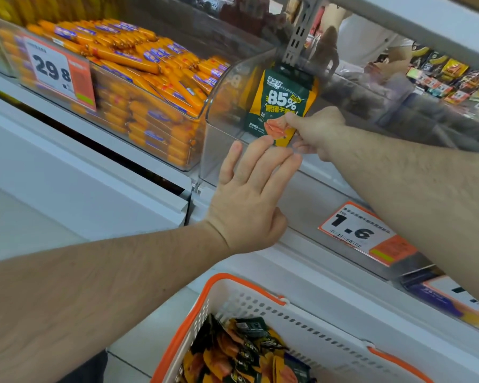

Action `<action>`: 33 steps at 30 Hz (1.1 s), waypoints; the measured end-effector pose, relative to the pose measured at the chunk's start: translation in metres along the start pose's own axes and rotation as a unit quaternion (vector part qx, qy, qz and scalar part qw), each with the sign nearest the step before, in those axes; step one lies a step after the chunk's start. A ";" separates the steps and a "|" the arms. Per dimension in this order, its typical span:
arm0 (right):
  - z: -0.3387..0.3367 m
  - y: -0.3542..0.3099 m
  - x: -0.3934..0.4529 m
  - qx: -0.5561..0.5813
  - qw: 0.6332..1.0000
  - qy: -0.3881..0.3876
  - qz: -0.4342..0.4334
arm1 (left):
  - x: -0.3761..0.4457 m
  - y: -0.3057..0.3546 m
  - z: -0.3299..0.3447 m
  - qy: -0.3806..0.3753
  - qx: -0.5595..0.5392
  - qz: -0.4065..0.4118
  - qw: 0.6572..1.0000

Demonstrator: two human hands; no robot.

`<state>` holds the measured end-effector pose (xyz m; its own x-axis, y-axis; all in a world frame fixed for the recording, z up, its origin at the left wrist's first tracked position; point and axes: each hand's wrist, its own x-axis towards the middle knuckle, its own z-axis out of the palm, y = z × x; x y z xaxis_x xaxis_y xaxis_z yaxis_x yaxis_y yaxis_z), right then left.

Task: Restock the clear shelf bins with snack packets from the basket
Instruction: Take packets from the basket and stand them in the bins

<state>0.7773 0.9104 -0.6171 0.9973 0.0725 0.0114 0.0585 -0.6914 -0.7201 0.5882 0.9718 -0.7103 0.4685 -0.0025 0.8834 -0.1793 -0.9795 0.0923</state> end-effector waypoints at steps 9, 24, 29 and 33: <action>0.001 -0.003 -0.003 -0.006 1.000 0.026 -0.007 | 0.001 -0.001 -0.003 -0.003 0.003 0.007 1.000; -0.027 -0.021 -0.045 -0.168 0.981 0.050 -0.081 | 0.002 0.015 -0.017 -0.082 -0.013 -0.051 0.995; -0.046 -0.029 -0.109 -0.247 0.940 0.113 -0.204 | -0.009 0.036 -0.035 -0.073 -0.073 -0.006 0.995; -0.049 0.008 -0.174 -0.227 0.846 0.220 -0.430 | -0.043 0.049 -0.041 -0.191 -0.113 0.017 0.975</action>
<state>0.6062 0.8567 -0.5911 0.4915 0.4835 0.7244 0.6821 -0.7309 0.0250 0.5235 0.9318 -0.7250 0.7395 -0.1521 0.6557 -0.3658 -0.9085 0.2019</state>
